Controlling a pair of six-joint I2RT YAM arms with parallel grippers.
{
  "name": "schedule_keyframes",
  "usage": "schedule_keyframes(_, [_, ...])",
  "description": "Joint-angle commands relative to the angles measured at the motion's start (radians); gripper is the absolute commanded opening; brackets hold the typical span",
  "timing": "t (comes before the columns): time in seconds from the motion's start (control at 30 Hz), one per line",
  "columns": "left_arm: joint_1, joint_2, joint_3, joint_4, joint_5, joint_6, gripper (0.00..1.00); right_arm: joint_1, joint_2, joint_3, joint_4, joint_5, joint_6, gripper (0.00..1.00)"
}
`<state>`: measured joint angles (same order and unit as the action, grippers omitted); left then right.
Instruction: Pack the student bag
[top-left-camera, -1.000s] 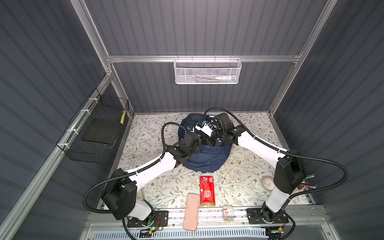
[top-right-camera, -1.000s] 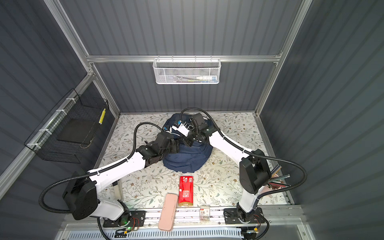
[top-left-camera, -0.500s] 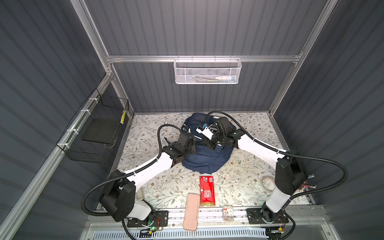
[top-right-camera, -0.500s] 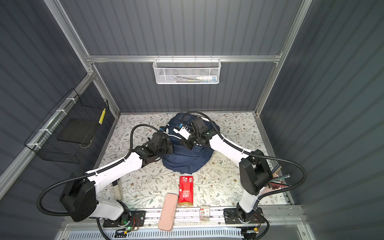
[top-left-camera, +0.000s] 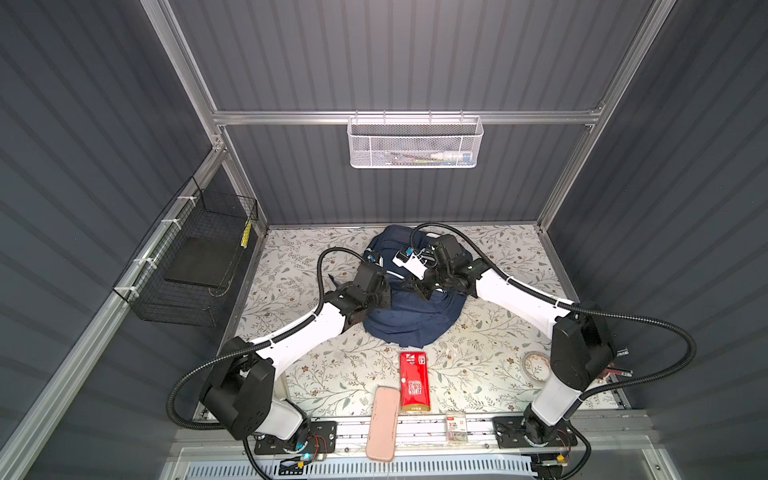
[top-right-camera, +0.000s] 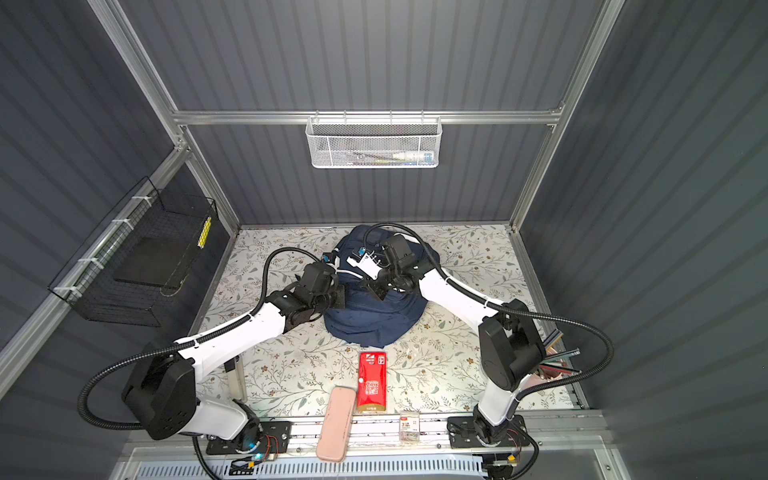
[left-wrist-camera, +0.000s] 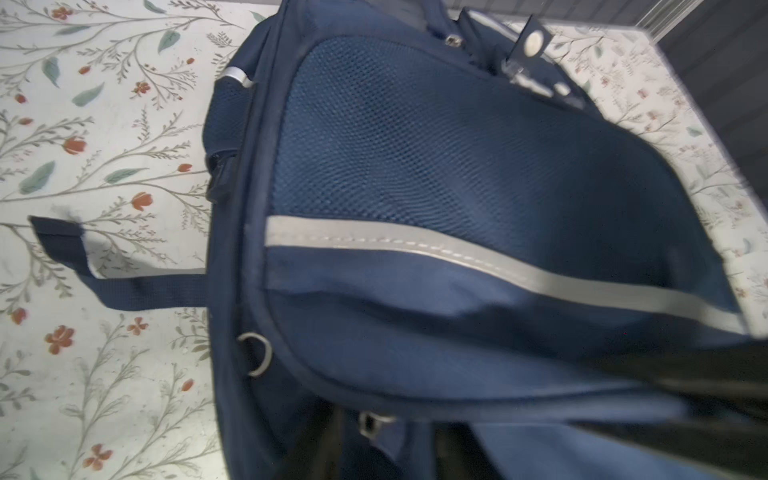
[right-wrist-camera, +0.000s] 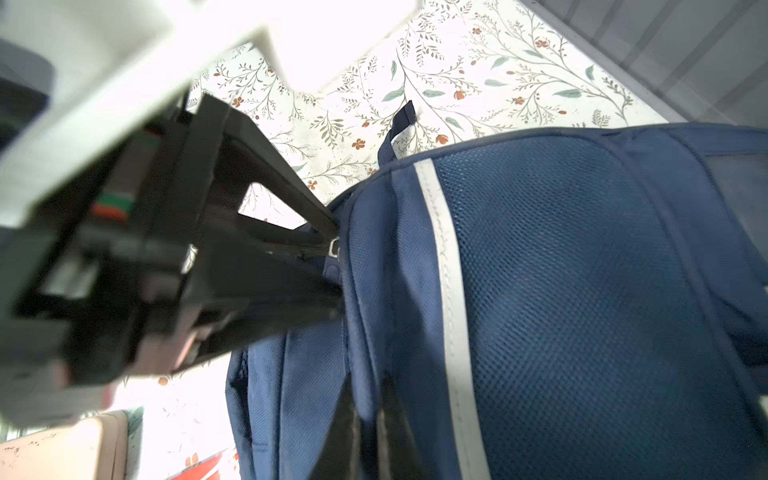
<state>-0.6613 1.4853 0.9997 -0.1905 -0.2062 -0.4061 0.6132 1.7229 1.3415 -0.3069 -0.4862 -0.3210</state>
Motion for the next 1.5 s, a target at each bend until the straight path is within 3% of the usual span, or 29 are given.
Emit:
schedule_keyframes(0.0, [0.015,0.034,-0.004,-0.058,-0.052,0.015,0.04,0.01,-0.064,-0.007,0.007,-0.088,0.004,0.0])
schedule_keyframes(0.03, [0.019,0.027,-0.004,-0.069,-0.053,0.011,0.0,0.011,-0.069,-0.017,0.007,-0.073,-0.004,0.0])
schedule_keyframes(0.2, [0.122,-0.041,-0.035,-0.073,0.086,-0.019,0.0,0.009,-0.076,-0.096,0.036,0.099,-0.084,0.0])
schedule_keyframes(0.3, [0.143,-0.069,-0.023,-0.105,0.08,0.004,0.0,0.006,-0.087,-0.164,0.082,0.194,-0.177,0.0])
schedule_keyframes(0.5, [0.235,-0.031,-0.004,-0.057,0.115,0.018,0.0,0.011,-0.134,-0.25,0.061,0.203,-0.373,0.0])
schedule_keyframes(0.73, [0.282,0.007,0.084,-0.063,0.157,0.03,0.0,0.01,-0.159,-0.308,0.146,0.246,-0.448,0.0])
schedule_keyframes(0.87, [0.281,-0.068,0.027,-0.077,0.196,0.027,0.0,-0.011,-0.114,-0.319,0.248,0.367,-0.502,0.0])
schedule_keyframes(1.07, [0.232,-0.22,-0.061,-0.165,0.235,0.023,0.0,-0.059,-0.06,-0.229,0.217,0.295,-0.471,0.0])
schedule_keyframes(1.13, [0.189,-0.242,-0.083,-0.168,0.236,0.002,0.0,-0.063,-0.048,-0.209,0.216,0.263,-0.453,0.06])
schedule_keyframes(1.23, [0.131,-0.225,-0.096,-0.147,0.243,-0.025,0.0,-0.047,-0.056,-0.202,0.223,0.195,-0.425,0.29])
schedule_keyframes(1.33, [0.117,-0.195,-0.097,-0.115,0.26,-0.044,0.0,0.02,-0.081,-0.222,0.256,0.173,-0.431,0.34])
schedule_keyframes(1.47, [0.115,-0.192,-0.083,-0.103,0.294,-0.063,0.0,0.149,-0.042,-0.215,0.338,0.313,-0.446,0.35])
